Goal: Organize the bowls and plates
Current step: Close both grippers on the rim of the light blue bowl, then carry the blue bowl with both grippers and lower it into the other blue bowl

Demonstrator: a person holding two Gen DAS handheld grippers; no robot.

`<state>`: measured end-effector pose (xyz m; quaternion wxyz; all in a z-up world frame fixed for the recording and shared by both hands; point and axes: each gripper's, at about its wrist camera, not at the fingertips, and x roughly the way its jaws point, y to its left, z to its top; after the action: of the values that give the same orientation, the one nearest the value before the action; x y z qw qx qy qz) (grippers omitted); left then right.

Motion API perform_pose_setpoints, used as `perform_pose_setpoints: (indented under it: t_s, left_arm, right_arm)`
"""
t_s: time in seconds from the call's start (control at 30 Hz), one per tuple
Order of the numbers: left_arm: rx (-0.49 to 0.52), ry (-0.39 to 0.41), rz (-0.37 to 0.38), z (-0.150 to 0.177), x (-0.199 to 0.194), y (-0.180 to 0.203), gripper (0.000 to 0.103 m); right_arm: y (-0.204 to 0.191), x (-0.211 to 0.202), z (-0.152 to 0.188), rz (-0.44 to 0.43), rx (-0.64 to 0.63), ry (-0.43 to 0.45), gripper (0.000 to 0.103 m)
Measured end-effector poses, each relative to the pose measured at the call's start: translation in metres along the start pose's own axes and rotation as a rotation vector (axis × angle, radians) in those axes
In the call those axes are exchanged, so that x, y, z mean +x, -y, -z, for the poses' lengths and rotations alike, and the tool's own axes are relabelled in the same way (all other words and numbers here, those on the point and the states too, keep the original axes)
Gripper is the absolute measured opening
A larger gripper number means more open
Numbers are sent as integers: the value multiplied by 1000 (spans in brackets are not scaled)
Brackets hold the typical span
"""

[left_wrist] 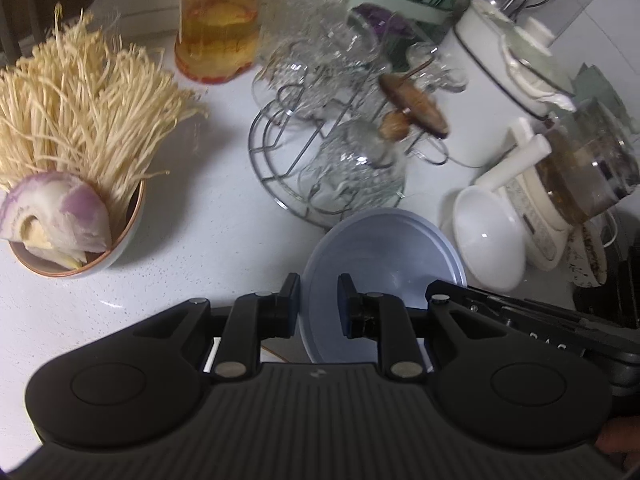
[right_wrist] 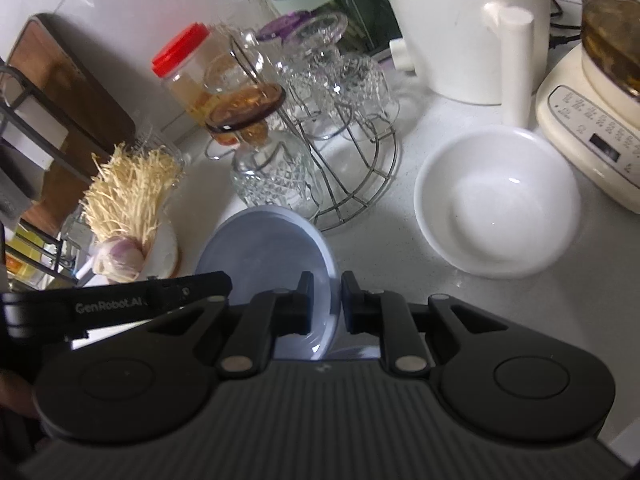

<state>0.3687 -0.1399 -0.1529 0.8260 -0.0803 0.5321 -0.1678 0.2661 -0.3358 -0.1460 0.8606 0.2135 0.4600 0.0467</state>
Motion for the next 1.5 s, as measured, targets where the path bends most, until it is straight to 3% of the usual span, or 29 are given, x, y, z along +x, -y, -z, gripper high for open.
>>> perform_pose_setpoints:
  t_s: [0.4,0.77,1.5]
  left_arm:
    - [62,68,16,7,-61,22,23]
    - [118,88,41,28,-95,38,24]
    - [220,-40,81,61,-67,68,24]
  right_arm:
    - [-15,-54,14,-18,5,103,17]
    - [-20,-90,35,-8,22,168,17]
    - [12,-110,76,84,118,179,17]
